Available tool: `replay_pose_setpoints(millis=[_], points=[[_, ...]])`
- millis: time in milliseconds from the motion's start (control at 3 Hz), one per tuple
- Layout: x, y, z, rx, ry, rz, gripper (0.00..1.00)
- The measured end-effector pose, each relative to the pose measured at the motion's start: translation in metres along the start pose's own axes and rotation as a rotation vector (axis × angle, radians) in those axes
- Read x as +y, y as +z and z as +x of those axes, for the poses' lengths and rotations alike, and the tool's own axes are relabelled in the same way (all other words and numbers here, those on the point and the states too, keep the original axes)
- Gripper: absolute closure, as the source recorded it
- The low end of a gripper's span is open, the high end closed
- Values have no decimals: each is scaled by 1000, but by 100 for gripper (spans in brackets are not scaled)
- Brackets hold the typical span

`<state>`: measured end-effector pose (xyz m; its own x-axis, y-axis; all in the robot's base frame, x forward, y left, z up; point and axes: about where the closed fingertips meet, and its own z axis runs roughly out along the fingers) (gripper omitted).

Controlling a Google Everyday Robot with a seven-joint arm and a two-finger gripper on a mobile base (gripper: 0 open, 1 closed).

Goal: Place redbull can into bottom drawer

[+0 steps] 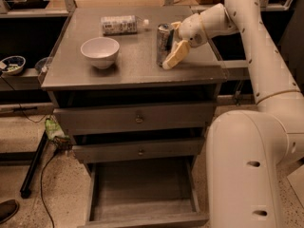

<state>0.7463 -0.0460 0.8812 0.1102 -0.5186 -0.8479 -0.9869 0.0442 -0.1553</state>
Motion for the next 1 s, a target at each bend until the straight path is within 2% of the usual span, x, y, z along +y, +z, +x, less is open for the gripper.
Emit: replay_pose_setpoints(millis=[333,667,1000], points=[[0,0,0,0,0,0,27],[0,0,0,0,0,0,58],[0,0,0,0,0,0,81]])
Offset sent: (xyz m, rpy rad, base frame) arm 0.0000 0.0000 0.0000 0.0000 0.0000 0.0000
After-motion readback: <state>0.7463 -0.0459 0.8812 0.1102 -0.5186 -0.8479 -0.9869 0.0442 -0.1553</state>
